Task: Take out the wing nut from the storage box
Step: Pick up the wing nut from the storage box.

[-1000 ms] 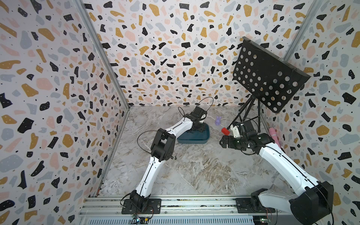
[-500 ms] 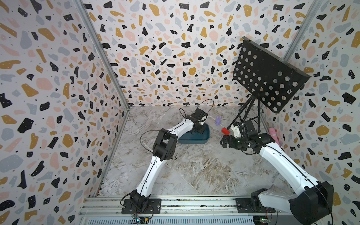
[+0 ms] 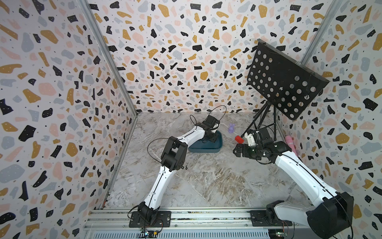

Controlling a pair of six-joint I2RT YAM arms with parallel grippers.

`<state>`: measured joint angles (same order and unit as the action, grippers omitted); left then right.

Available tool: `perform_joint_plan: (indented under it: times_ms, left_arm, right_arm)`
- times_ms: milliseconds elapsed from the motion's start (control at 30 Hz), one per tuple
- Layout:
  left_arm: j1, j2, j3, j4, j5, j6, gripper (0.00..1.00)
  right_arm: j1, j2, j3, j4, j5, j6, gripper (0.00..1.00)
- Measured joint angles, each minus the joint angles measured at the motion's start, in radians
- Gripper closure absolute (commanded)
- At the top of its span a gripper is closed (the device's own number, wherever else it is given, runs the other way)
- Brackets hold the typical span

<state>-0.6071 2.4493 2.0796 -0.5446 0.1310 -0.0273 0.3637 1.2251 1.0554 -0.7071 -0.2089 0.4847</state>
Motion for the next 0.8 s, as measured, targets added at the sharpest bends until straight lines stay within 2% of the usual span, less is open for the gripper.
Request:
perform_joint_plan:
  times_ms: [300, 433, 533, 667, 800]
  left_arm:
    - [0.0, -0.332, -0.293, 0.058, 0.067, -0.106, 1.0]
    - [0.0, -0.476, -0.435, 0.111, 0.105, -0.174, 1.0]
    - [0.0, -0.576, -0.561, 0.159, 0.135, -0.242, 1.0]
    - [-0.002, -0.698, -0.738, 0.216, 0.161, -0.336, 1.0]
    - [-0.005, -0.776, -0.84, 0.237, 0.171, -0.388, 1.0]
  right_arm:
    - [0.0, 0.043, 0.012, 0.037, -0.072, -0.004, 0.15]
    - [0.0, 0.068, 0.014, 0.1, -0.143, 0.013, 0.36]
    - [-0.001, 0.094, 0.014, 0.17, -0.216, 0.04, 0.47]
    - [0.01, 0.15, 0.018, 0.245, -0.277, 0.078, 0.48]
    - [0.054, 0.203, 0.053, 0.268, -0.278, 0.087, 0.51]
